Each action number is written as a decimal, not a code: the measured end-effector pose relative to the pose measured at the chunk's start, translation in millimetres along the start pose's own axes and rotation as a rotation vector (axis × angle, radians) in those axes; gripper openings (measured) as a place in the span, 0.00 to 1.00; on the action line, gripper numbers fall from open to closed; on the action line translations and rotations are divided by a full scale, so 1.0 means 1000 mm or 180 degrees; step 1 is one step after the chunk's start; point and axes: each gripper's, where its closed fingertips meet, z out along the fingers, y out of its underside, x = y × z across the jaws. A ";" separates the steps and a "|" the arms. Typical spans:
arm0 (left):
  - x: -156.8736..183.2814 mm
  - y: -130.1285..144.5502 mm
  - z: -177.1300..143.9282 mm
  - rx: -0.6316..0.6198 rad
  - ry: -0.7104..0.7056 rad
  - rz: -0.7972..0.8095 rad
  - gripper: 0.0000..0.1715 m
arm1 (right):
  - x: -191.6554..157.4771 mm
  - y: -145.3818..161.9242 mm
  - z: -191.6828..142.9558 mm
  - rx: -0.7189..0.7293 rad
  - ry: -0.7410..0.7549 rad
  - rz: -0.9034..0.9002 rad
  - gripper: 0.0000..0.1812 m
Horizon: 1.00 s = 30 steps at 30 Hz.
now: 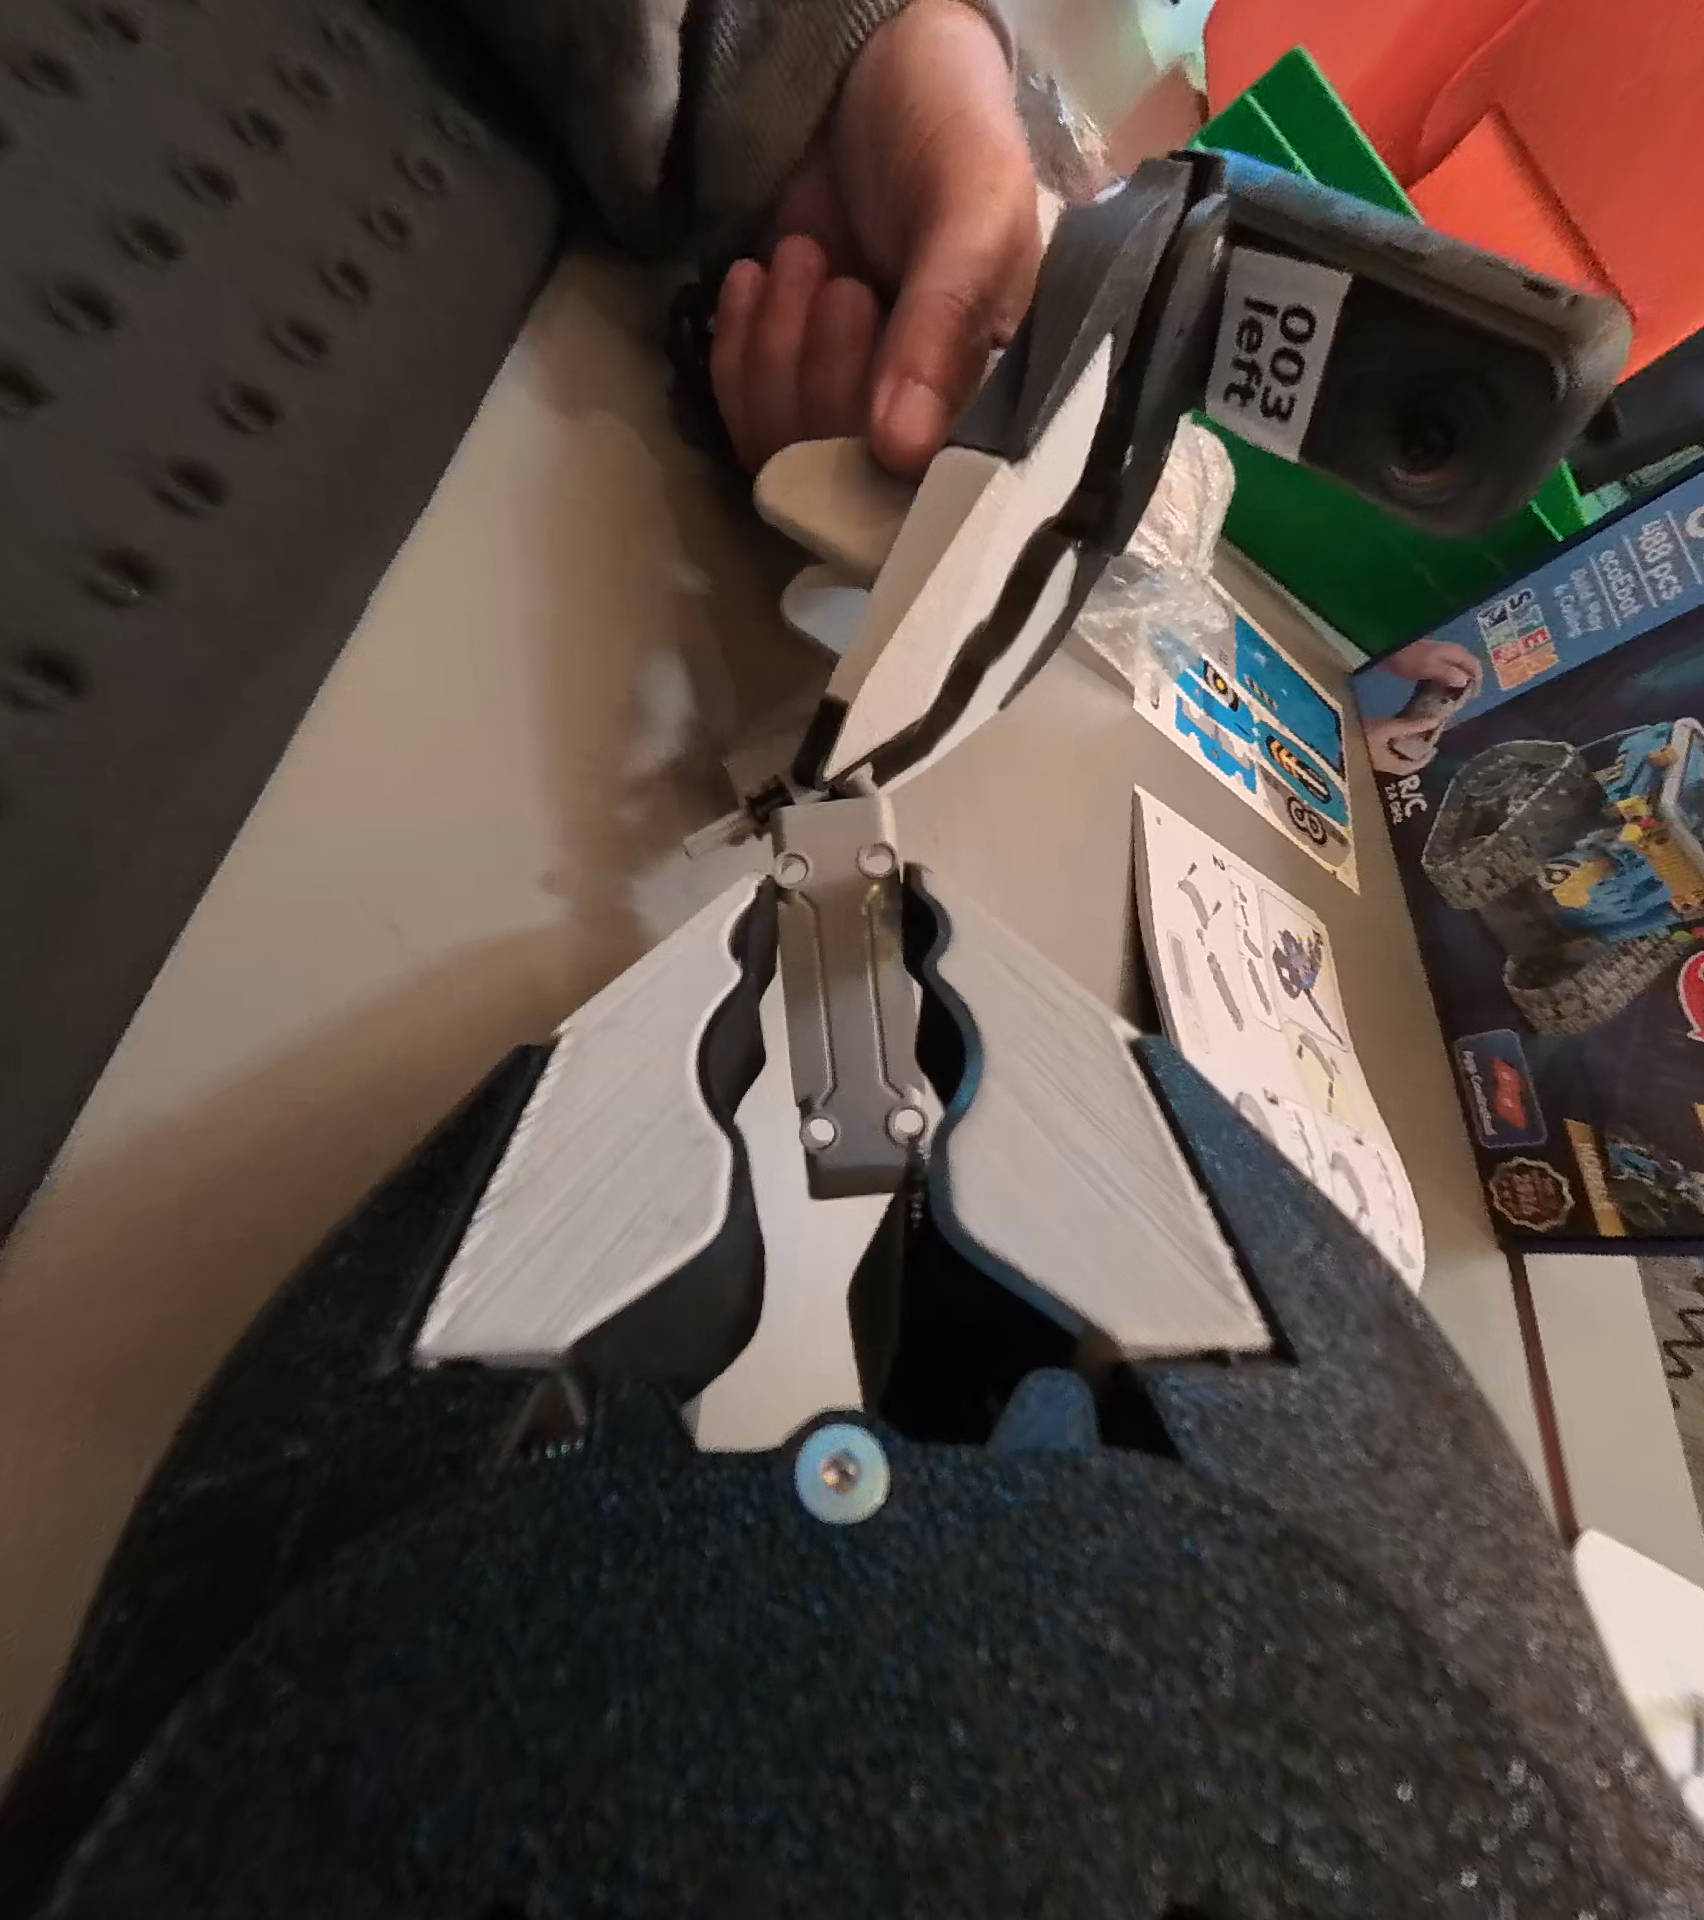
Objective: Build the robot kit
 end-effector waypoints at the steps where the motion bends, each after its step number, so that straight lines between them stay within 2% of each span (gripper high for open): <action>1: 0.000 0.001 0.000 -0.0015 -0.0010 -0.0005 0.03 | -0.001 0.000 0.001 -0.0011 0.0007 -0.0053 0.12; 3: 0.000 0.005 0.002 -0.0095 -0.0005 -0.0001 0.03 | -0.004 0.002 0.002 -0.0094 -0.0004 -0.0307 0.12; 7: 0.005 0.013 0.008 -0.0256 0.0030 0.0083 0.03 | -0.011 0.003 0.004 -0.0609 0.0046 -0.1166 0.12; 10: 0.005 0.012 0.009 -0.0246 0.0022 0.0048 0.03 | -0.011 0.006 0.004 -0.0867 0.0106 -0.1351 0.12; 15: 0.003 0.009 0.008 -0.0184 -0.0005 0.0010 0.03 | -0.009 0.005 -0.001 -0.1074 0.0108 -0.1228 0.12; 21: 0.004 0.010 0.009 -0.0188 -0.0022 0.0038 0.03 | -0.012 0.003 -0.004 -0.0965 0.0055 -0.1041 0.12; 26: 0.004 0.009 0.012 -0.0163 -0.0107 0.0057 0.03 | -0.012 0.003 -0.009 -0.1097 0.0054 -0.1074 0.13; 30: -0.005 0.003 0.006 -0.0083 -0.0356 0.0209 0.03 | -0.010 0.034 -0.015 -0.1302 -0.0048 -0.0503 0.13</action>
